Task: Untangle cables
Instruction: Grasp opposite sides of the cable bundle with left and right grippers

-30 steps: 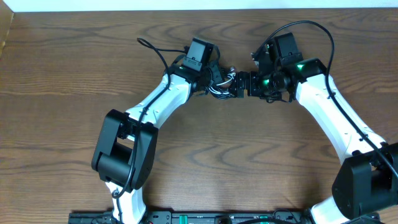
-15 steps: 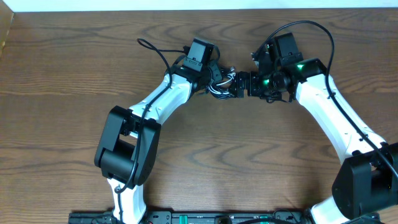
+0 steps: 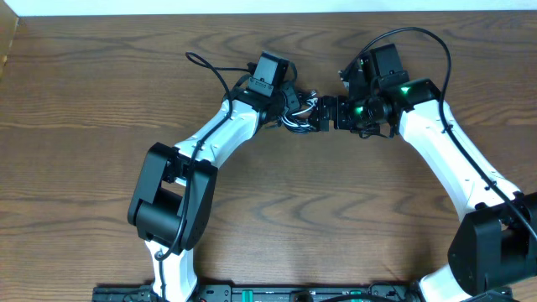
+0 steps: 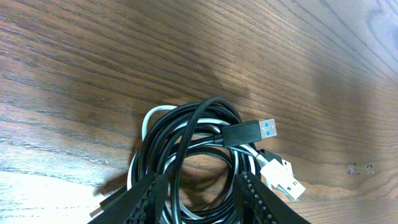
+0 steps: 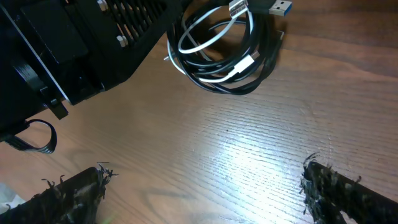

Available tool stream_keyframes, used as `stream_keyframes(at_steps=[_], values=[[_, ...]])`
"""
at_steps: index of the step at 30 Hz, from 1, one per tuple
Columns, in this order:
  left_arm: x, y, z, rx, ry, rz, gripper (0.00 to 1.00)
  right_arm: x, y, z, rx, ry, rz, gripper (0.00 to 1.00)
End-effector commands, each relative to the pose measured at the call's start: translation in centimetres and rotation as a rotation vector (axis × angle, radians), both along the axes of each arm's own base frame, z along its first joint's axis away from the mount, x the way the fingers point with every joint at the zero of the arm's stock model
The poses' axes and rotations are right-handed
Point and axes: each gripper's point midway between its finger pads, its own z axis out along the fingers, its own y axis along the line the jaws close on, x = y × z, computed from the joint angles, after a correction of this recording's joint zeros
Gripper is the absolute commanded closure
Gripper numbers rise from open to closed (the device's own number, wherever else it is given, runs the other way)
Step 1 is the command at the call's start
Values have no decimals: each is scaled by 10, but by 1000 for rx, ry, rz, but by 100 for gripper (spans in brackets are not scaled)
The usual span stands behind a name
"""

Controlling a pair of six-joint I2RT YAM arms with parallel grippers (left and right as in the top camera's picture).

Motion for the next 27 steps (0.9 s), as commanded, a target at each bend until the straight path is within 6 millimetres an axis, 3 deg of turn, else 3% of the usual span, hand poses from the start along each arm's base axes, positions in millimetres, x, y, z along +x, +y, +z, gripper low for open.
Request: stream_keyframes(at_steps=[1, 20, 27], values=[[-1, 0, -9, 12, 17, 2, 59, 2, 5, 6, 10, -11, 4, 1], [-7, 3, -17, 22, 37, 3, 61, 3, 5, 6, 11, -12, 4, 1], [-11, -5, -17, 30, 34, -13, 62, 3, 5, 6, 13, -11, -1, 1]])
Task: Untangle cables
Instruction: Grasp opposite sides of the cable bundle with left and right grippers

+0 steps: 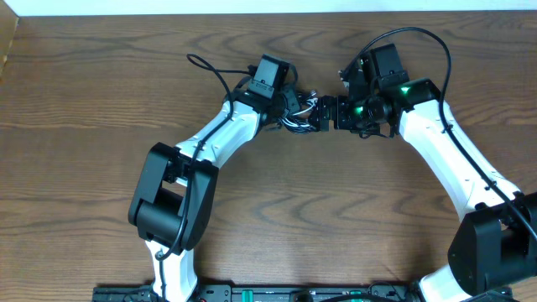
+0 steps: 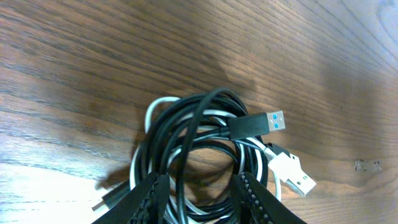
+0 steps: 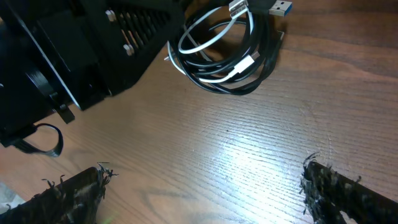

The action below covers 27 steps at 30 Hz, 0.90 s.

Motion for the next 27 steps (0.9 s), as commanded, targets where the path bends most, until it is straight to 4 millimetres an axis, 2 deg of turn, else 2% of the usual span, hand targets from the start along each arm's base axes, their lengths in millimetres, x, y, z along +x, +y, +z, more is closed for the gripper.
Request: stream_keyframes(at_steps=[1, 9, 13, 19, 26, 27], values=[[-5, -2, -12, 35, 12, 1, 61, 3, 5, 6, 13, -9, -2, 1], [-3, 2, -13, 64, 3, 18, 63, 1, 5, 5, 10, -3, -2, 1], [-4, 10, -21, 108, 11, 41, 63, 1, 5, 5, 10, -2, -1, 1], [-5, 9, -32, 112, 32, 36, 63, 1, 5, 5, 10, -2, -1, 1], [-2, 7, -31, 104, 18, 35, 63, 2, 5, 5, 10, -4, -1, 1], [-2, 7, -31, 104, 18, 35, 66, 2, 5, 5, 10, -4, -1, 1]])
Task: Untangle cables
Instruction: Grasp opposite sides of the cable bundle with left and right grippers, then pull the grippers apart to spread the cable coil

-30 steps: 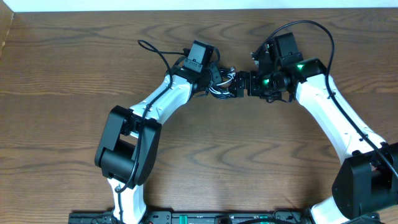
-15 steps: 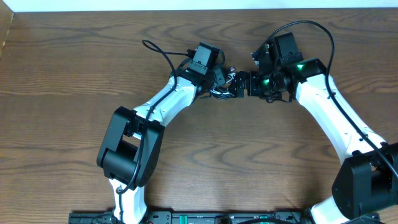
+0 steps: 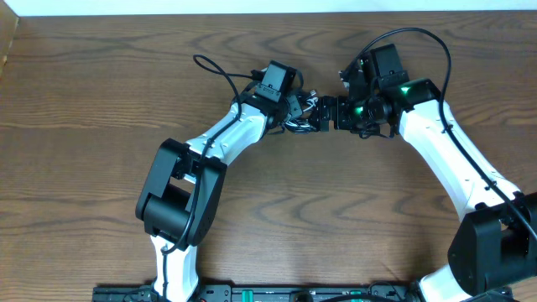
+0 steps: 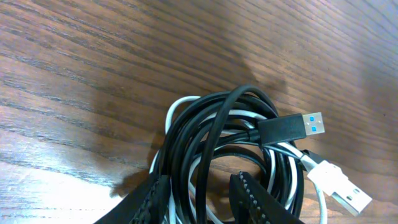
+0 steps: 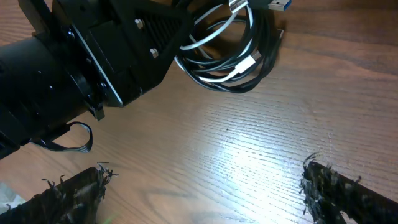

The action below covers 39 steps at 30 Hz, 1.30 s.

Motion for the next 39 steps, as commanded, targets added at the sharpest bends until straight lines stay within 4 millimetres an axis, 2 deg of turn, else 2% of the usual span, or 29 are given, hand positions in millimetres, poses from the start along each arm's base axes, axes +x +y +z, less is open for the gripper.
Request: stream_keyframes(at_steps=[1, 3, 7, 10, 15, 19, 26, 30, 35, 39], values=[[-1, 3, -10, 18, 14, 6, 71, 2, 5, 6, 11, -10, 2, 1], [-1, 3, -10, 19, 14, 7, 79, 3, 5, 6, 11, -10, 2, 1], [-2, 3, -10, 20, 13, 3, 81, 3, 5, 6, 11, -10, 2, 1], [-2, 3, -10, 23, 12, -1, 92, 3, 5, 6, 11, -10, 2, 1], [-4, -5, -2, -14, 11, -38, 93, 5, 1, 4, -16, -20, -11, 1], [-4, -17, 27, -68, -39, -113, 93, 8, -10, -2, -78, -25, -39, 1], [-10, -22, 92, -140, -136, -146, 93, 8, -22, -10, -138, 2, -105, 1], [-17, -21, 115, -161, -158, -160, 92, 9, -24, -10, -145, 1, -119, 1], [-32, -38, 145, -270, -179, -260, 93, 11, -23, -10, -139, -3, -125, 1], [-38, -41, 162, -303, -201, -284, 92, 16, -20, -7, -124, -24, -124, 1]])
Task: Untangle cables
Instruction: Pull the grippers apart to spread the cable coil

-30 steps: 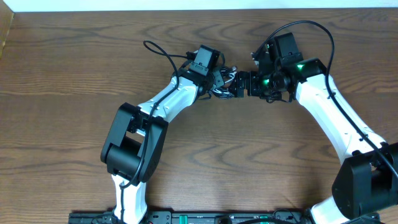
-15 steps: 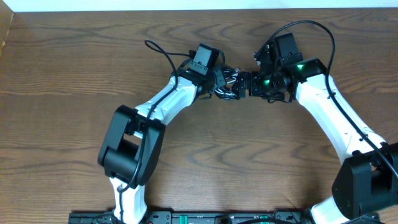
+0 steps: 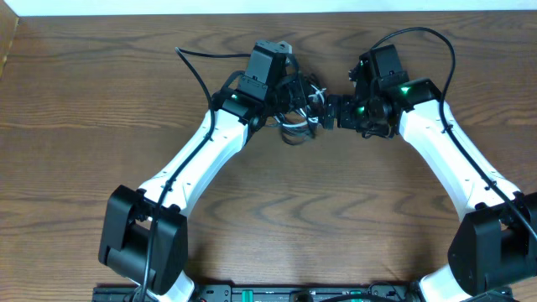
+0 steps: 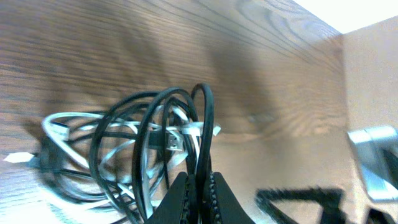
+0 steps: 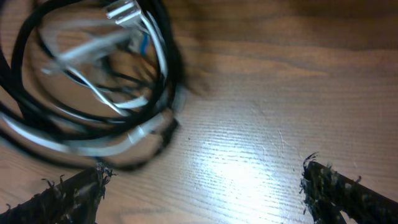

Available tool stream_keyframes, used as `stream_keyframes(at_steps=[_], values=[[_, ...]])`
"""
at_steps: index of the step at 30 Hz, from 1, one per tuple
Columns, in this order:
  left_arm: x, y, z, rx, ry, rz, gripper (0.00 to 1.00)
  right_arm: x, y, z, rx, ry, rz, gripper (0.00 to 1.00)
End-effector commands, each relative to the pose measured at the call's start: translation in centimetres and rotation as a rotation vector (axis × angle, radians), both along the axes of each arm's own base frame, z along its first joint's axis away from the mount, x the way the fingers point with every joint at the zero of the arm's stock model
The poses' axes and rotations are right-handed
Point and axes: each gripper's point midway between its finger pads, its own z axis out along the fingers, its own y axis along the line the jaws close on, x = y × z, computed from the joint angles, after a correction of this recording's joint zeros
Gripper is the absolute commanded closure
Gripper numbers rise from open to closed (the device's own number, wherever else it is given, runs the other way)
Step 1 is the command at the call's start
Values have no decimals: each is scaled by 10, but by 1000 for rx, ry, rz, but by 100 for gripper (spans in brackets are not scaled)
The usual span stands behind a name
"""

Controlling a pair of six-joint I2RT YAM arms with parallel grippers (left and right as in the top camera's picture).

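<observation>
A tangled bundle of black and white cables (image 4: 124, 149) hangs from my left gripper (image 4: 199, 190), which is shut on one black loop (image 4: 204, 124) of it. A silver USB plug (image 4: 174, 142) shows inside the coil. In the overhead view the bundle (image 3: 298, 117) sits between the two grippers, with the left gripper (image 3: 284, 94) over it. My right gripper (image 3: 332, 111) stands open just right of the bundle. In the right wrist view the cables (image 5: 93, 93) are blurred at the upper left, and that gripper (image 5: 205, 190) has nothing between its frayed fingertips (image 5: 345, 193).
Brown wooden table (image 3: 84, 126) all round. The left arm's own black lead (image 3: 201, 71) loops over the table behind it. A pale wall and a metal fitting (image 4: 373, 155) show at the right of the left wrist view.
My left gripper, open around the bundle on the table, is now shut on a black loop with the bundle raised and tilted. The left arm has swung over. The right gripper stayed put.
First my left gripper stood open over the coiled bundle lying flat on the table, the right gripper open beside it. It stood closer around the coil at each following moment. Now it grips a black loop and the bundle hangs loosened from it.
</observation>
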Motion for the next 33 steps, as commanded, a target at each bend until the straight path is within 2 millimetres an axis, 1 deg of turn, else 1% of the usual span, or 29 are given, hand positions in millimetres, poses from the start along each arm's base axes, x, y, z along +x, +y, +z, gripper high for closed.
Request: stream_keyframes(at_steps=[1, 9, 13, 15, 17, 19, 21, 22, 23, 24, 26, 28, 30, 32, 33], values=[[-11, -9, 31, -67, -47, -69, 93, 8, 4, 3, 6, -22, -11, 1], [-19, -12, 49, -109, -63, -100, 93, 26, -8, 9, 33, -60, -82, 1], [-26, -22, 62, -171, -74, -160, 93, 26, -8, 4, 21, -54, -83, 1], [-29, -28, 69, -202, -84, -192, 93, 25, -7, -2, 16, -40, -81, 1], [-29, -29, 73, -233, -69, -180, 92, 24, -7, -11, 11, -17, -87, 1], [-29, -29, 77, -254, -56, -165, 92, 26, -8, -22, 8, 15, -124, 1], [-32, -32, 85, -278, -68, -188, 93, 28, -11, -30, -4, 33, -155, 1], [-35, -34, 92, -298, -80, -210, 93, 29, -12, -35, -11, 42, -166, 1], [-40, -37, 108, -335, -113, -247, 93, 31, -11, -46, -16, 56, -168, 1], [-41, -37, 115, -345, -132, -253, 93, 31, -11, -51, -19, 63, -167, 1], [-43, -32, 128, -353, -160, -250, 93, 32, -11, -61, -26, 81, -168, 1], [-45, -23, 144, -363, -196, -238, 92, 32, -11, -74, -38, 103, -169, 1], [-45, -13, 155, -368, -220, -222, 93, 31, -14, -83, -56, 121, -173, 1], [-45, -2, 166, -372, -246, -203, 93, 31, -17, -92, -81, 133, -179, 9], [-43, 11, 175, -373, -267, -176, 92, 30, -19, -99, -96, 145, -183, 23]])
